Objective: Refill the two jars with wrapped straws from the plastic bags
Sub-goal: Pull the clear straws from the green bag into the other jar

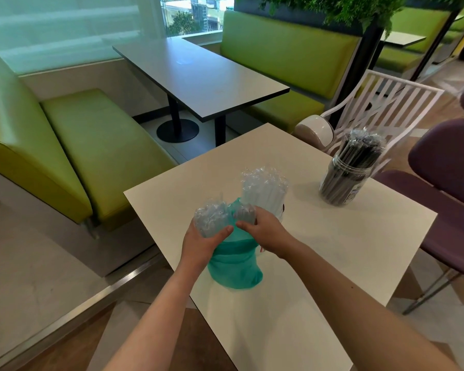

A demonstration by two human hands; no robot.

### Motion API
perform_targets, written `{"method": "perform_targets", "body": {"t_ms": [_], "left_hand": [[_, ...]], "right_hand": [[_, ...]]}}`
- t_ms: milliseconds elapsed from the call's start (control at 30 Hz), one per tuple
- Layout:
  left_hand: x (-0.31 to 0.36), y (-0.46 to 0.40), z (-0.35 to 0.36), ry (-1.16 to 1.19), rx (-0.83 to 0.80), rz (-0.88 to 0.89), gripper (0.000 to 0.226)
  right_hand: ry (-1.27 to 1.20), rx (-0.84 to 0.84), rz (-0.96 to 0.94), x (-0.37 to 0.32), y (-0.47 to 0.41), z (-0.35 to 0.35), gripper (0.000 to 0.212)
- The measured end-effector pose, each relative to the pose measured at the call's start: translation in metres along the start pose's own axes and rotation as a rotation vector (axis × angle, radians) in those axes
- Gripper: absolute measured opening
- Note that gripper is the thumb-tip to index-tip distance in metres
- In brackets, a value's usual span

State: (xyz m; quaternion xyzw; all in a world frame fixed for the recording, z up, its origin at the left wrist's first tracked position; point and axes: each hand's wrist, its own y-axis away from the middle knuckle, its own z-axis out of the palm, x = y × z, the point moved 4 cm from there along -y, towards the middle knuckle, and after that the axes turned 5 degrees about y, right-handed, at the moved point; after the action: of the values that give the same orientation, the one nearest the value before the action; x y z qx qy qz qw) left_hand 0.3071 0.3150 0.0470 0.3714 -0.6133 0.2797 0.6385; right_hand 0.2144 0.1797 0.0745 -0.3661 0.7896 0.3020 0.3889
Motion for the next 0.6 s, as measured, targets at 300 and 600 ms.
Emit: {"method": "perform_targets", "body": {"t_ms": [300,600], "left_hand": [[0.004,-0.006,0.001,-0.14,0.072,0.026,0.078],[0.006,-0.007,0.007,-0.249,0.089,0.025,0.08]], "right_hand": [[0.005,0.19,-0.14,-0.04,0.007,-0.043,0.017],[-0.095,0.399,-0.273,-0.085,0.013,-0.114,0.026]]}}
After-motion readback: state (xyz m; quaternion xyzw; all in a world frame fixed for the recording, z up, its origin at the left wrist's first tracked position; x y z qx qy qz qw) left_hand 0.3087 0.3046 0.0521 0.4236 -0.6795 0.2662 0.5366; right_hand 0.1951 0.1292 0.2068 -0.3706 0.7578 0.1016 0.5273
